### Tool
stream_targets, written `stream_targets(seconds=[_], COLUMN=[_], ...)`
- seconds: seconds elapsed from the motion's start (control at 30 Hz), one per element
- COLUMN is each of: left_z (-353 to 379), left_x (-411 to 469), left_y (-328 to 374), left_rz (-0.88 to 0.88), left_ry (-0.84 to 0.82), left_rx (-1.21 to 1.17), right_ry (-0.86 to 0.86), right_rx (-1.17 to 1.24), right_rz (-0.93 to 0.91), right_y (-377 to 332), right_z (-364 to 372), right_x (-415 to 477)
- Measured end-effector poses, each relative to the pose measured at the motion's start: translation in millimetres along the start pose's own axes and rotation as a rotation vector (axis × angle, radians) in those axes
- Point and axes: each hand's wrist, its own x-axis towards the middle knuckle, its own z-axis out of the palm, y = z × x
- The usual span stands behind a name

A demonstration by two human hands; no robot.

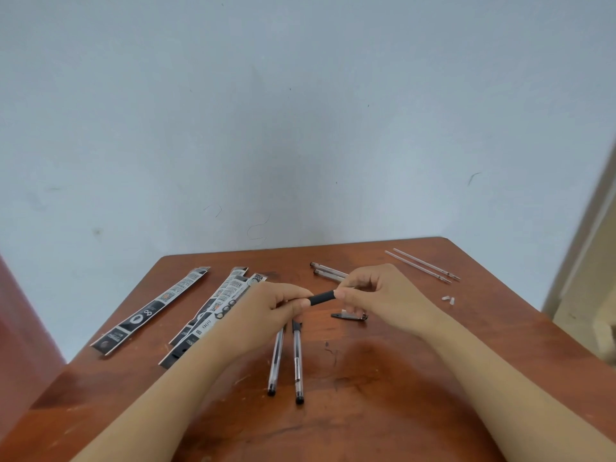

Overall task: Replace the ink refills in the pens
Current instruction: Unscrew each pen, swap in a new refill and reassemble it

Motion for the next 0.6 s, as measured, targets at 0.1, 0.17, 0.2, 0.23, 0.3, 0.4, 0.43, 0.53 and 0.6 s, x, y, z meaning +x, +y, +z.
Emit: stream_targets(seconds=[0.1,0.17,0.2,0.23,0.3,0.4,0.43,0.53,0.6], left_z=[1.1,2.1,2.5,2.9,2.8,2.6,2.6,2.2,1.9], left_x=[0.6,0.8,0.8,0.9,0.7,0.4,0.3,0.0,-0.1], left_y=[0.9,1.0,0.7,0.5,0.9,1.8,1.6,2.3,2.5], left_rz=[-0.016,-0.039,-0.047,-0.049,-0.047,-0.043,-0.042,-0.041,-0.038], left_ry=[0.015,0.020,0.023,0.026,0.029,0.025,0.024,0.024,0.025], left_rx=[0.022,0.038,0.048,0.056,0.065,0.070,0.070,0.067,0.070], right_ry=[-0.005,0.017,0.032,0.042,0.038,0.011,0.008,-0.008,-0.039], right_rx=[0.012,0.004,0.008,0.015,0.016,-0.002,-0.001,-0.010,-0.018], right_rz=[0.019,0.039,0.058,0.075,0.098,0.088,0.079,0.066,0.068], right_y=[-1.7,-2.3,-2.2,-1.6,-0.3,0.1,-0.1,-1.0,-1.1], right_z=[-2.2,-2.8,-3.2,-3.7,-4.0,-3.1,-3.2,-4.2,-5.0], right_x=[-0.5,-0.1,0.3,0.7,1.0,0.8,0.7,0.8,0.6])
